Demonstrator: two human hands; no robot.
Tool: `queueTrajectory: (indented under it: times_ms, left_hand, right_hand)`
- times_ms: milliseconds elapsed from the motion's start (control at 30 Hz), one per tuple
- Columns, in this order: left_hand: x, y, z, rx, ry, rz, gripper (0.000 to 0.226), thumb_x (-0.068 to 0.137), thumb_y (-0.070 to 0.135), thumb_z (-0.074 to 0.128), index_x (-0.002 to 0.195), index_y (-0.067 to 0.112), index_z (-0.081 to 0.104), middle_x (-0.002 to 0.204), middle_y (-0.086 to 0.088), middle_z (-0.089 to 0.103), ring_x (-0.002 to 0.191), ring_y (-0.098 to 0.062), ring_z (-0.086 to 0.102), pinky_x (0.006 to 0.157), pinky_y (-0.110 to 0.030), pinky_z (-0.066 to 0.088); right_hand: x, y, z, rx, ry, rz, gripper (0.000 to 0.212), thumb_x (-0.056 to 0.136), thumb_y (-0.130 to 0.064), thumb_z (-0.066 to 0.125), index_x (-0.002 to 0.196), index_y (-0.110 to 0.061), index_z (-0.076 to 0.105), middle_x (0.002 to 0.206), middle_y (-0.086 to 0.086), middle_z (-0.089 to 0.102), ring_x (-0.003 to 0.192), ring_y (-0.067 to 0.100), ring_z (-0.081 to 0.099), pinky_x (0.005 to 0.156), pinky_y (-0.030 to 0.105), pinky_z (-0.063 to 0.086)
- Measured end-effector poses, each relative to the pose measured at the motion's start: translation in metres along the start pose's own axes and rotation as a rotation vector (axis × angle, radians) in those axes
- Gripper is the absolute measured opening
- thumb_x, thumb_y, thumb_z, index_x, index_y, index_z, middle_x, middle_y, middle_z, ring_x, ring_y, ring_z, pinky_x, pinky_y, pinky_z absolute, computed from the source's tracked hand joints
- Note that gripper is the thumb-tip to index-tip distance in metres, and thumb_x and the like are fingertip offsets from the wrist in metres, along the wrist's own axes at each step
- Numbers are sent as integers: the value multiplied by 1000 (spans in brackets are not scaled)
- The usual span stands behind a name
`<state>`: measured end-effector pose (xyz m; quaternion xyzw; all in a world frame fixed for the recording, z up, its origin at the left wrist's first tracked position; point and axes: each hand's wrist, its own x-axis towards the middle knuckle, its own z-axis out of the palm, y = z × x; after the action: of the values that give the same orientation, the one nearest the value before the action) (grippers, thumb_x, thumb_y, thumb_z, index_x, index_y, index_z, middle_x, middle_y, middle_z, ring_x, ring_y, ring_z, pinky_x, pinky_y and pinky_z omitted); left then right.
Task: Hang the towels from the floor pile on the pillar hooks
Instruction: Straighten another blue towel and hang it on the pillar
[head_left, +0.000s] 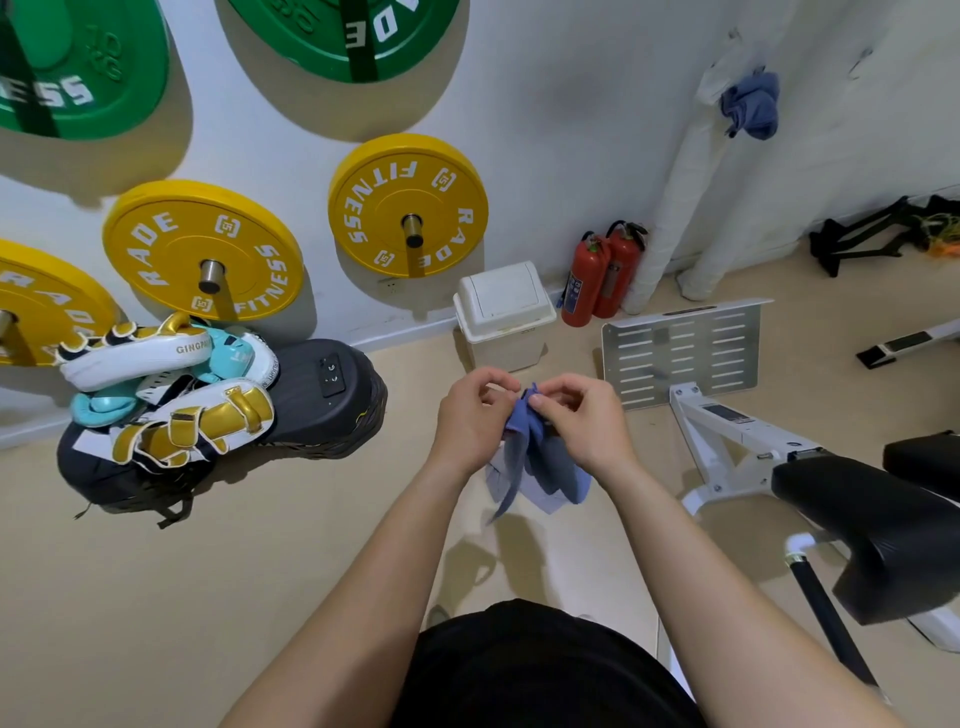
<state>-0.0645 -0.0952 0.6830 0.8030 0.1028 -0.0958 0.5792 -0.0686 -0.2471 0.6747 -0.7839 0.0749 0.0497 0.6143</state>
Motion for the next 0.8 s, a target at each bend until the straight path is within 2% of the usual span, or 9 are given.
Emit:
queueTrajectory:
  times_ms: [67,167,267,333,433,533,633,733,800]
  left_hand:
    - [3,3,-1,-3,-35,-1,35,85,3,53,78,30,76,85,2,74,85,-23,71,82,-47,60]
    - [3,7,-3,11,-89,7,38,85,0,55,85,30,77,92,2,74,80,-14,67,81,-35,58]
    - [4,8,-4,2,-121,34,36,86,-1,60,92,31,76,95,3,73,81,-10,69,75,-25,56]
    - [4,10,-3,0,-130,57,36,86,-2,61,96,29,76,95,4,73,81,-6,70,77,-20,55]
    - [5,13,-3,-13,-141,69,33,85,-1,64,102,25,76,96,6,73,82,-6,71,81,-19,56]
    - [4,14,-2,-30,-131,78,30,84,0,70,100,25,76,91,6,72,77,-7,71,71,-16,53]
    - [4,15,-2,-32,-72,96,24,83,6,75,86,29,76,81,1,74,72,-14,71,68,-22,55]
    - [5,17,-3,-64,-58,95,15,83,6,76,82,21,77,72,-5,75,71,-20,72,77,-33,61]
    - [4,18,-3,-67,-53,97,10,84,6,75,83,16,76,68,-5,74,66,-17,71,76,-33,61]
  right_hand:
    - [4,2,-4,2,-7,-8,23,88,-3,69,81,-25,73,72,-4,74,74,12,71,74,34,59]
    - [9,2,-10,21,-13,4,21,89,-5,68,87,-24,75,82,3,76,85,23,73,83,48,60]
    - [11,-1,-13,49,-17,12,19,91,-1,66,90,-18,74,86,8,76,86,24,73,81,45,61]
    - [12,-3,-15,77,-14,19,18,91,0,65,91,-16,74,85,8,76,84,22,73,80,42,62]
    - [12,-5,-17,103,-8,26,16,92,1,64,93,-13,74,83,7,74,79,14,72,73,32,61]
    - [10,-9,-19,128,-23,21,13,92,1,63,98,-6,73,85,12,74,77,12,72,69,26,58]
    - [8,-11,-20,142,-63,14,12,92,0,64,99,-4,73,87,13,75,78,15,73,69,25,58]
    - [7,-12,-20,138,-105,0,11,92,-2,65,99,-5,74,87,11,76,81,17,74,71,26,59]
    - [5,-14,-21,134,-118,-12,12,92,-1,65,99,-4,74,86,11,76,80,16,73,70,24,58]
